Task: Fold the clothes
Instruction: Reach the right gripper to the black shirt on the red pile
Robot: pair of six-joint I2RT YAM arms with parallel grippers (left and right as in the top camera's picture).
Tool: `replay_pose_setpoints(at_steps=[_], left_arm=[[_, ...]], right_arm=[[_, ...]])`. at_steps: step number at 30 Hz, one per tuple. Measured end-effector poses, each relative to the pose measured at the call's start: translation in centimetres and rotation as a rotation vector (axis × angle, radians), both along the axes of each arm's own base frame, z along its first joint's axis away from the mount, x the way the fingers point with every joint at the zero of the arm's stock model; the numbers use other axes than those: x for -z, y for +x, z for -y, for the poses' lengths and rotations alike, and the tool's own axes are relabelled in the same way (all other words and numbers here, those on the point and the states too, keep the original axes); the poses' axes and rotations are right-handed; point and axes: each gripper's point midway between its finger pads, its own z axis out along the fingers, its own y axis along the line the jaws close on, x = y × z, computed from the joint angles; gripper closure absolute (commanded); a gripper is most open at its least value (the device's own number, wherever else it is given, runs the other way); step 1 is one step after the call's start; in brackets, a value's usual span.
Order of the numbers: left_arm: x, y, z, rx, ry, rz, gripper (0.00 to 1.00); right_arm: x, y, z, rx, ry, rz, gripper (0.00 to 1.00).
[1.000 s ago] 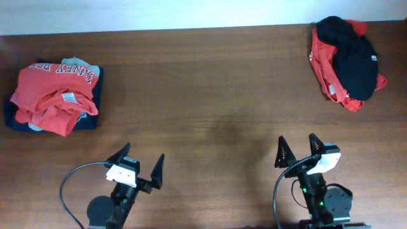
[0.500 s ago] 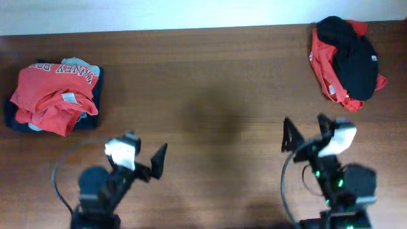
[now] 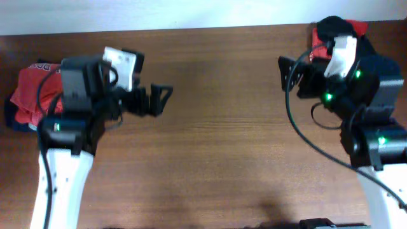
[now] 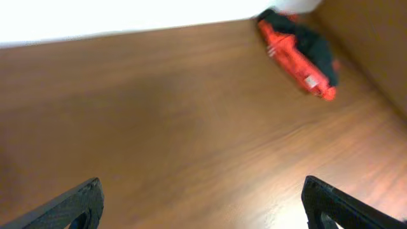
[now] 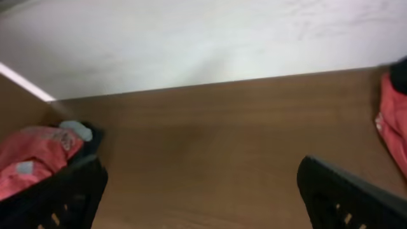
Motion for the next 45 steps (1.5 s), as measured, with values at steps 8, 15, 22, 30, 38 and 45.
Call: replay_pose_setpoints(at_steps=[8, 15, 22, 30, 38, 45], left_arm=[[3.0, 0.6, 1.8, 0.102, -0.054, -0.143, 0.01], [2.7, 0.2, 3.5, 0.217, -0.074, -0.104, 0.01], [3.8, -0.4, 4.2, 0.221, -0.008, -0.123, 0.01], [4.6, 0.0, 4.4, 0.192, 0.063, -0.119, 0.01], [8.9, 0.9, 6.1, 0.223, 0.102, -0.223, 0.01], [12.9, 1.8, 7.9, 0.259, 0.124, -0.3, 0.01]], right_arm=[[1.3, 0.3, 2.5, 0.15, -0.039, -0.074, 0.01], [-0.4, 3.5, 8.6, 0.438, -0.054, 0.03, 0.01], [6.1, 6.4, 19.4, 0.722, 0.01, -0.114, 0.01], [17.9, 8.4, 29.5, 0.812, 0.174, -0.305, 0.0], [25.6, 10.7, 30.1, 0.752, 0.184, -0.392, 0.03], [28.5, 11.5, 30.5, 0.735, 0.167, -0.408, 0.11]])
